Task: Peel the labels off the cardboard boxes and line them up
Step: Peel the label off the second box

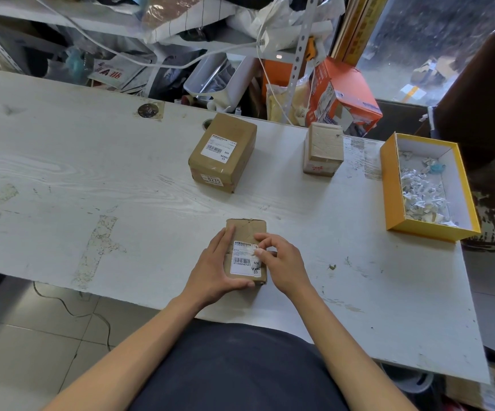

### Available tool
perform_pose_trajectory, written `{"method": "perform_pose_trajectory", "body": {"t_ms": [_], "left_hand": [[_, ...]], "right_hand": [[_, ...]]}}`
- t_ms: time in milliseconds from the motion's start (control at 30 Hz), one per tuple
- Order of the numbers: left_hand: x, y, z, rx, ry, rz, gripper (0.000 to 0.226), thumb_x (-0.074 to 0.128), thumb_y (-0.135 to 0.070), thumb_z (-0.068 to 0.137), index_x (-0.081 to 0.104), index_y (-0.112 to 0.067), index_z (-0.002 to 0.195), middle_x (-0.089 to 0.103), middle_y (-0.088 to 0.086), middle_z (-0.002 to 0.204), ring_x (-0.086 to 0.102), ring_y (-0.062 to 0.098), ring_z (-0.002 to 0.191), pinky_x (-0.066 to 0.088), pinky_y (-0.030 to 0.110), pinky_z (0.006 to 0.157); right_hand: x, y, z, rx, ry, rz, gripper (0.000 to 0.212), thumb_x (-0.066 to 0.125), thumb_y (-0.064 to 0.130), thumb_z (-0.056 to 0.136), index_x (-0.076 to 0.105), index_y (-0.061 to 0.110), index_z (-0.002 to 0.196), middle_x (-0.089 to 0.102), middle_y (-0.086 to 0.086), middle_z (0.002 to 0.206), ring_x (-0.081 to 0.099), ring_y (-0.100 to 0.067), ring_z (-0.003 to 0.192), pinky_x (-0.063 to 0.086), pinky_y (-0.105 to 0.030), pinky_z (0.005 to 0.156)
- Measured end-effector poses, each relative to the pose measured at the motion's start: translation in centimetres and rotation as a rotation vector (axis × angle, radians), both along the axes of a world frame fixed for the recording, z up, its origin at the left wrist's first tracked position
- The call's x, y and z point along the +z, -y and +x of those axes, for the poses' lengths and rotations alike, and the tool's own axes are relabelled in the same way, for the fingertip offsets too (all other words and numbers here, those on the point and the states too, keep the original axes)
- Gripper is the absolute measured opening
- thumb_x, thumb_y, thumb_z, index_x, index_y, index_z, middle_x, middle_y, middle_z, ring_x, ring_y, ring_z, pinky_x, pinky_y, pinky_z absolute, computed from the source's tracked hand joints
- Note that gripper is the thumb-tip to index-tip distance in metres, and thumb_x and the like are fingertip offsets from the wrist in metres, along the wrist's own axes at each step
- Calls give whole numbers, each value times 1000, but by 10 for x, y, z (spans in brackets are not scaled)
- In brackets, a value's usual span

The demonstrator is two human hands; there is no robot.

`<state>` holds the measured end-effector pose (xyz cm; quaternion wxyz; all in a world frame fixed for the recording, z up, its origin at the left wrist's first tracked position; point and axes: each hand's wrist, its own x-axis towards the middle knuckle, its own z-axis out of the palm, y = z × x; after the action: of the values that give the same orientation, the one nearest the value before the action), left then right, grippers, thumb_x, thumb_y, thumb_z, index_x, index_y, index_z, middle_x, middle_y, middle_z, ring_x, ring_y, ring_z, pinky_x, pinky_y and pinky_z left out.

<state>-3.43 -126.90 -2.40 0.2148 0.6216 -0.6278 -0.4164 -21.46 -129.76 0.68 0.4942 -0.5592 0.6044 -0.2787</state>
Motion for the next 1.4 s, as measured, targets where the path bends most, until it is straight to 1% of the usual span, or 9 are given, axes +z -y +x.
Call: {"method": "perform_pose_trajectory", "body": {"t_ms": [133, 333, 467, 567, 667, 833, 1067, 1233, 1400], "left_hand": [[1, 0, 0, -3, 18, 0, 128, 81, -65, 52, 2, -48, 152, 16, -15, 161, 24, 6, 145, 35, 37, 114], [2, 1, 0, -14, 52, -7, 128, 80, -67, 53, 0, -49, 151, 15, -15, 161, 22, 6, 146, 38, 40, 112], [4, 1, 0, -12, 74, -8, 128, 77, -68, 51, -1, -49, 151, 15, -16, 161, 25, 7, 145, 41, 42, 110], [6, 1, 0, -11, 84, -10, 129, 76, -68, 50, -1, -48, 152, 16, -16, 160, 27, 7, 143, 43, 42, 107], [7, 1, 0, -15, 93, -13, 128, 76, -68, 50, 0, -48, 152, 16, -16, 160, 27, 7, 143, 45, 42, 106], [9, 1, 0, -25, 115, -18, 129, 73, -71, 51, -1, -45, 153, 16, -15, 161, 27, 8, 144, 46, 41, 104], [10, 1, 0, -31, 140, -22, 128, 72, -72, 51, 0, -44, 153, 15, -14, 161, 27, 8, 144, 46, 40, 103], [9, 1, 0, -30, 150, -15, 128, 72, -72, 50, -1, -45, 153, 15, -14, 161, 28, 9, 144, 47, 41, 103], [9, 0, 0, -26, 145, -17, 128, 73, -71, 51, -2, -47, 152, 15, -15, 161, 28, 9, 144, 47, 41, 102]], "right_hand": [[1, 0, 0, -4, 15, 5, 19, 60, 9, 90, 58, 20, 75, 62, 14, 116, 62, -9, 99, 54, -22, 75], [2, -1, 0, -3, 36, 6, 21, 59, 8, 91, 57, 21, 74, 62, 13, 116, 62, -9, 98, 52, -14, 68], [2, -1, 0, 1, 23, 1, 20, 59, 8, 91, 57, 20, 75, 62, 13, 118, 62, -10, 99, 53, -18, 72], [2, -1, -1, -4, 35, 5, 19, 59, 8, 91, 58, 19, 75, 62, 13, 117, 62, -8, 98, 53, -16, 70], [1, -1, -1, -2, 31, 8, 18, 58, 9, 91, 58, 18, 76, 62, 14, 117, 62, -8, 99, 55, -20, 73], [2, -1, -1, -4, 32, 11, 18, 58, 8, 91, 59, 17, 76, 61, 14, 116, 61, -5, 98, 53, -15, 70], [3, -1, -1, -6, 38, 17, 18, 58, 8, 91, 59, 18, 76, 62, 13, 119, 60, -5, 99, 54, -17, 74], [3, -3, -1, -8, 35, 22, 17, 58, 8, 92, 59, 17, 77, 61, 13, 119, 61, -10, 102, 55, -19, 74], [3, -2, -1, -8, 37, 25, 17, 57, 8, 92, 59, 16, 78, 61, 11, 121, 62, -8, 99, 55, -18, 72]]}}
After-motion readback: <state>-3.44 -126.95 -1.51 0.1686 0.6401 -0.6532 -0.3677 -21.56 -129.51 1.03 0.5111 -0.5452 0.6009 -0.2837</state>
